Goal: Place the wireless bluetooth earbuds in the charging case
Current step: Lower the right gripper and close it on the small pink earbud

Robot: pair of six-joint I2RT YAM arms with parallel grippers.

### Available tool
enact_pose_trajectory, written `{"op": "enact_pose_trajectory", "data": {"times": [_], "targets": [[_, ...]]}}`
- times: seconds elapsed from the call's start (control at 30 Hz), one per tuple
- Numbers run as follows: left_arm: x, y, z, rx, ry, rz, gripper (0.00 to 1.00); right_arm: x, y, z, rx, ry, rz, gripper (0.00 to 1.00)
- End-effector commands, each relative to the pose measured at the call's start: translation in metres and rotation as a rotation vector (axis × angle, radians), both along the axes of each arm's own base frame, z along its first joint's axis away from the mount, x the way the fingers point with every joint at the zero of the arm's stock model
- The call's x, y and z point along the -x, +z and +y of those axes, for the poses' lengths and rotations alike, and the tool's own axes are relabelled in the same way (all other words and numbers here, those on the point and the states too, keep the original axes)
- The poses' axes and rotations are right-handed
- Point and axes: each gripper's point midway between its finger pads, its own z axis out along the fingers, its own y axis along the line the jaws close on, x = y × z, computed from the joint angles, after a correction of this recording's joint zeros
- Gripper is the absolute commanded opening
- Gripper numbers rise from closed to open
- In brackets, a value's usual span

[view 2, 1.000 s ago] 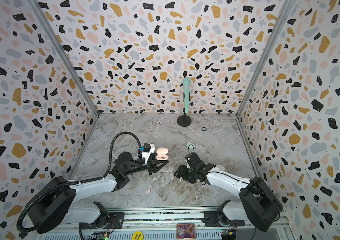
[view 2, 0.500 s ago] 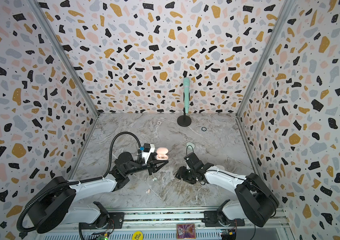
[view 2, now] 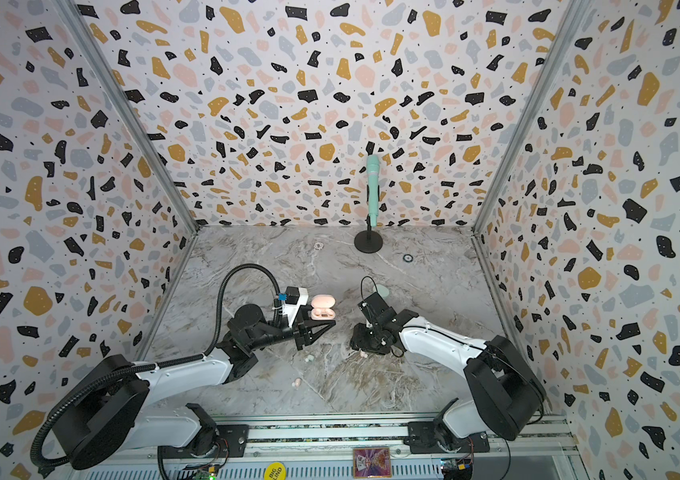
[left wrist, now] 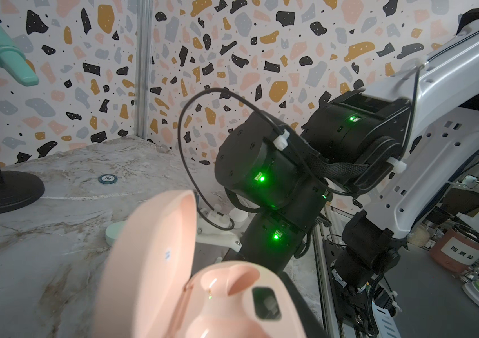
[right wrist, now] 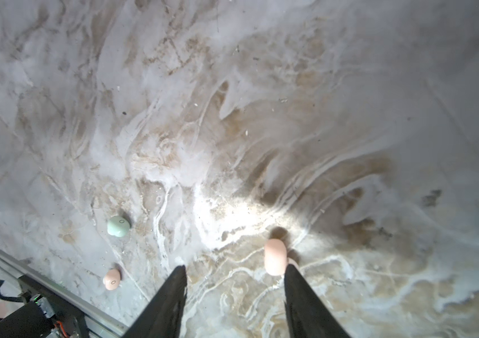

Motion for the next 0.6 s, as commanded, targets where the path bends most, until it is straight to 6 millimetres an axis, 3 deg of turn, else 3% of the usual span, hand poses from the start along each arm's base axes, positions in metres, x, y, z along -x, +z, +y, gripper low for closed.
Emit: {"op": "enact_pose_trajectory", "data": {"times": [0.0,0.2,0.57], "targets": [[0.002,0.01,0.004,0.025,0.003,-0.051,0.12,0.001,-0.008,-0.007,0.093,0.047,0.018,0.51],[0.002,0.011,0.006,0.024,0.009,-0.057,0.12,-0.002,-0.013,-0.007,0.13,0.082,0.026,0.41],[0.002,0.009,0.007,0.021,0.009,-0.054,0.11,0.0,-0.02,-0.004,0.153,0.139,0.063,0.36]]}}
